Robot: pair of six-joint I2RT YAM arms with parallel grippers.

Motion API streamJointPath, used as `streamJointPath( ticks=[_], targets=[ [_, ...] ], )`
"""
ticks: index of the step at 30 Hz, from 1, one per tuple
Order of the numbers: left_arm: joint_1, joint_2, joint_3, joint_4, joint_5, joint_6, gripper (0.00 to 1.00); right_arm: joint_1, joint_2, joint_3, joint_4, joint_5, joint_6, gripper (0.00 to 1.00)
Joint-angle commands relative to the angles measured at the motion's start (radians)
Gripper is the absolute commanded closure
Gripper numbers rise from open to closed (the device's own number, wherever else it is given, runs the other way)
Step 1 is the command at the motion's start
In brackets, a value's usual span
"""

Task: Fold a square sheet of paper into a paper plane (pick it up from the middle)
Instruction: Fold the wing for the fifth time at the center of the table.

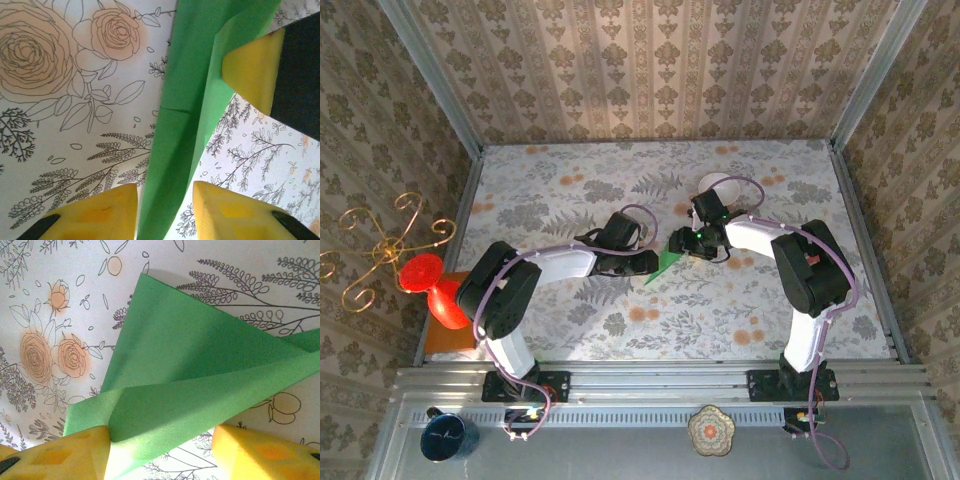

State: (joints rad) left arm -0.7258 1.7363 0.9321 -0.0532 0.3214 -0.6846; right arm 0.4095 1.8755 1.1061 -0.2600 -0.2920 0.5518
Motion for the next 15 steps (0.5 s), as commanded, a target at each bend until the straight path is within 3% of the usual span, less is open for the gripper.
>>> streamJointPath(
  ticks=[1, 15],
  targets=[
    [0.001, 0.021, 0.021, -0.01, 0.025, -0.01, 0.65, 0.0, 0.052, -0.046, -0.022, 0.004, -0.013, 0.4],
    [-0.001, 0.069, 0.023, -0.048, 0.027, -0.033, 0.76, -0.001, 0.05, -0.058, -0.008, 0.003, -0.001, 0.4]
  ],
)
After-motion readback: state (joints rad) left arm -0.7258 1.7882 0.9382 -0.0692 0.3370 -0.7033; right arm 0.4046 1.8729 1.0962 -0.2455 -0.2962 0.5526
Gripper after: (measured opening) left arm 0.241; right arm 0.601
